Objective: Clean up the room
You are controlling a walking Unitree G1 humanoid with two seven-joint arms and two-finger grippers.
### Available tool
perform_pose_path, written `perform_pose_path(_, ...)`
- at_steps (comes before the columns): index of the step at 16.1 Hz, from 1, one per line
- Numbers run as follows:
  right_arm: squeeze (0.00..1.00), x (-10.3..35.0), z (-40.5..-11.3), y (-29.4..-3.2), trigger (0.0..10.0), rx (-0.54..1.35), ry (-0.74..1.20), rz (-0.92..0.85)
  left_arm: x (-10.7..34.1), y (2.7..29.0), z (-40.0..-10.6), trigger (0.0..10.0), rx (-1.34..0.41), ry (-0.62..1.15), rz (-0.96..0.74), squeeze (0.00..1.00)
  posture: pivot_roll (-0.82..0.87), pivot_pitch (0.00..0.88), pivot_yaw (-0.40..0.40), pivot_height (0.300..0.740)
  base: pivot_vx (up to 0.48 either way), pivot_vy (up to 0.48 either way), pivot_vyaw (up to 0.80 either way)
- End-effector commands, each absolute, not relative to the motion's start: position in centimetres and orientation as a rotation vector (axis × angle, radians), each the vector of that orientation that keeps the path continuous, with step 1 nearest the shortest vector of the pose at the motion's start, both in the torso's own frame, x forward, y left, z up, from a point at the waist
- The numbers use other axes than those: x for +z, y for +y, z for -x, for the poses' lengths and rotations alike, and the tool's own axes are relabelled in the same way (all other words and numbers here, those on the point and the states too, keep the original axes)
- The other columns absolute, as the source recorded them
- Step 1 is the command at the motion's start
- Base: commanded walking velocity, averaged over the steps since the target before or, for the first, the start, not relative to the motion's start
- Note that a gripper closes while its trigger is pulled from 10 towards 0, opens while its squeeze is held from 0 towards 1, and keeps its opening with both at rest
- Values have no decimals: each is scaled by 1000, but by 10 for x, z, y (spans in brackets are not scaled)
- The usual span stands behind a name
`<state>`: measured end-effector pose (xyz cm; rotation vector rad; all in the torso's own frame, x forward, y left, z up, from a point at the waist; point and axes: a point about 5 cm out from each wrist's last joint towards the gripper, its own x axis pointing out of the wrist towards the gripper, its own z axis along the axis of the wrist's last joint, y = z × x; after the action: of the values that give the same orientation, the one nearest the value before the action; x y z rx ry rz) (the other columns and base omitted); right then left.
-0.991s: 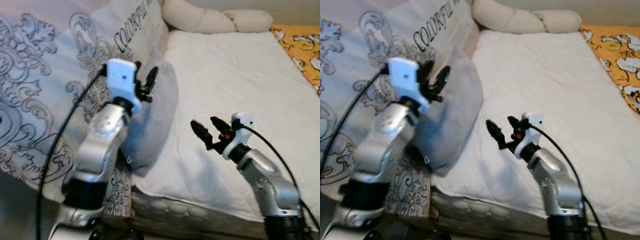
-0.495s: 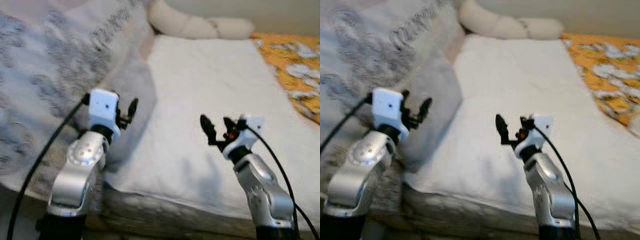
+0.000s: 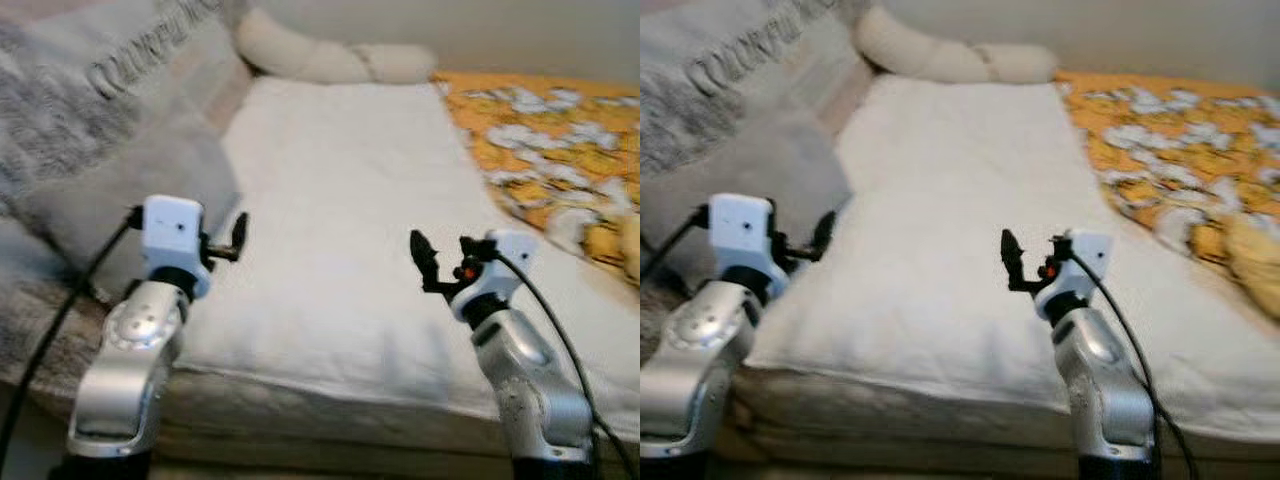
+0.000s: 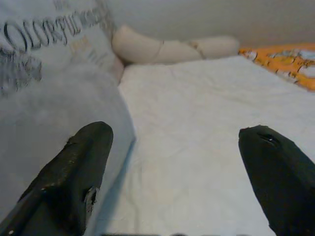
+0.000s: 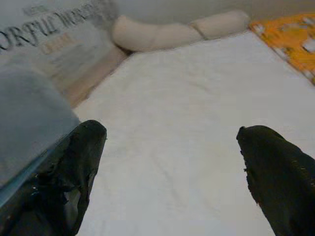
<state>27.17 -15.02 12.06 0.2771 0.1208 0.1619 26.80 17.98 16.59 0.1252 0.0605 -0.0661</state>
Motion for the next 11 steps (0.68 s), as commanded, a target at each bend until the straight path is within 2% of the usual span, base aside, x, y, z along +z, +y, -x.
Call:
perform_pose_path(1, 0, 125, -275, -150, 10000, 155, 110, -245, 167, 179, -269, 10000, -60, 61, -112, 522, -47, 0, 2, 740, 0, -480, 0)
perform_pose_path(6, 0, 111, -277, -152, 10000, 102, 210, -159, 141, 176, -264, 10000, -51, 148, -111, 533, -47, 0, -7, 740, 0, -480, 0)
perform_pose_path(11, 0, 113, -276, -149, 10000, 134, 200, -131, 133, 167, -263, 10000, -74, 183, -116, 557, -78, 0, -11, 740, 0, -480, 0)
